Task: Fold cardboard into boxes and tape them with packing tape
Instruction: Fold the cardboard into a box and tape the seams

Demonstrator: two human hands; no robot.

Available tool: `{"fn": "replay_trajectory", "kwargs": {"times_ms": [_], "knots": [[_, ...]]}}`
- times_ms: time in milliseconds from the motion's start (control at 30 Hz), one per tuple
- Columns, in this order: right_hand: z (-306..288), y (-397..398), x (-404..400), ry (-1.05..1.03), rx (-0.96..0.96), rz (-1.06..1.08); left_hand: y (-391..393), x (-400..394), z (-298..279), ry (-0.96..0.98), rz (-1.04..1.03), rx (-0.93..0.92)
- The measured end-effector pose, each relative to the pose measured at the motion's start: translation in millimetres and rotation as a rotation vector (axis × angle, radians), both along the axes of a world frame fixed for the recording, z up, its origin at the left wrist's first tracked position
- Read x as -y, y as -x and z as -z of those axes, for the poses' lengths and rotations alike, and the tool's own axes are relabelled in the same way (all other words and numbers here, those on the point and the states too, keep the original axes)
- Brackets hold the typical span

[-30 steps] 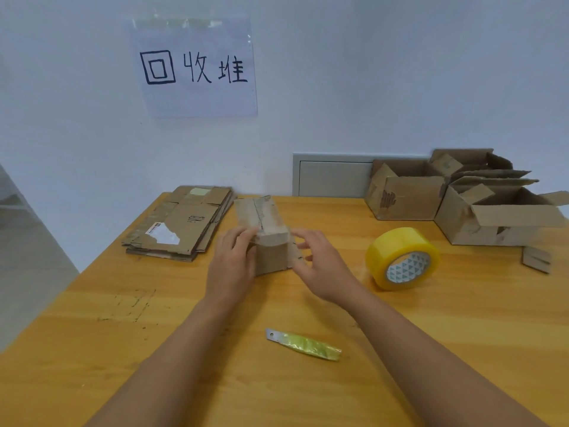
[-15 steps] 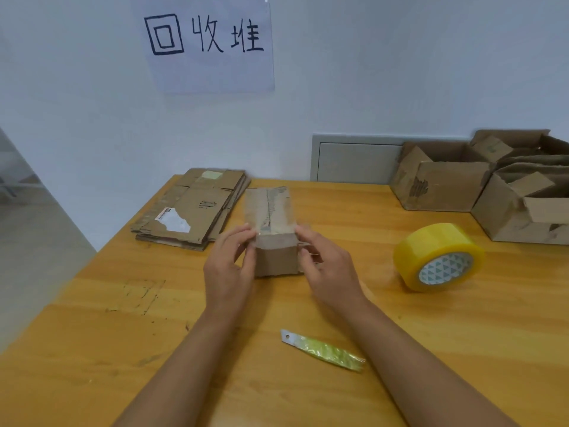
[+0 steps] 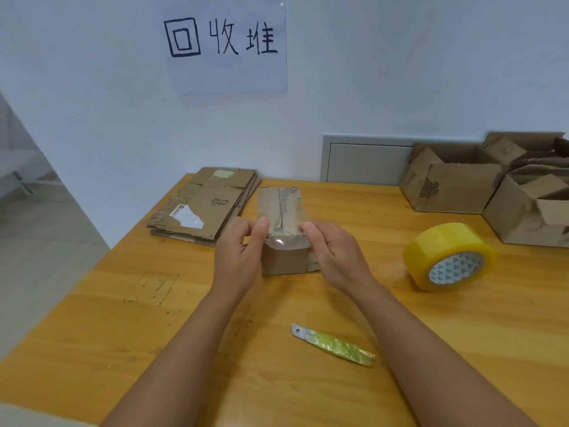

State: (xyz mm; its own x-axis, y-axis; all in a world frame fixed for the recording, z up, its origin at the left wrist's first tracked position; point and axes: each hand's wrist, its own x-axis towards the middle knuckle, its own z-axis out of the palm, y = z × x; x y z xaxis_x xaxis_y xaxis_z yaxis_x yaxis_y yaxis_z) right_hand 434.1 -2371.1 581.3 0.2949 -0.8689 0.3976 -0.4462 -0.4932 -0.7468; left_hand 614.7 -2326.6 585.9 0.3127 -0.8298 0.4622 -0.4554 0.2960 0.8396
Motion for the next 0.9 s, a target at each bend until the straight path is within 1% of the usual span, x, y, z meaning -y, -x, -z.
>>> {"fn": "replay_trajectory", "kwargs": {"times_ms": [67, 133, 333, 467, 567, 733, 900], "knots": [[3.0, -2.1, 2.1, 0.03, -0.02, 0.001, 4.1, 4.4, -5.6, -0.014, -0.045, 0.029], [6.2, -3.6, 4.1, 0.019, 0.025, 0.012, 6.2, 7.9, -7.6, -0.032, -0.047, 0.036], [2.6, -8.5, 7.2, -0.101, 0.187, 0.023, -4.5, 8.0, 3.6, -0.058, 0.068, 0.022], [1.2, -14.5, 9.9, -0.121, 0.213, 0.025, -12.4, 9.4, 5.5, -0.063, 0.141, 0.035], [3.0, -14.2, 10.2, -0.093, 0.2, 0.013, -15.1, 9.4, 7.6, -0.056, 0.187, 0.043], [12.0, -5.5, 13.1, -0.033, 0.169, -0.035, -18.3, 12.6, 15.4, -0.021, 0.174, 0.058], [23.7, -10.7, 15.8, 0.13, 0.154, -0.033, -17.1, 15.1, 25.0, 0.059, 0.114, 0.14]]}}
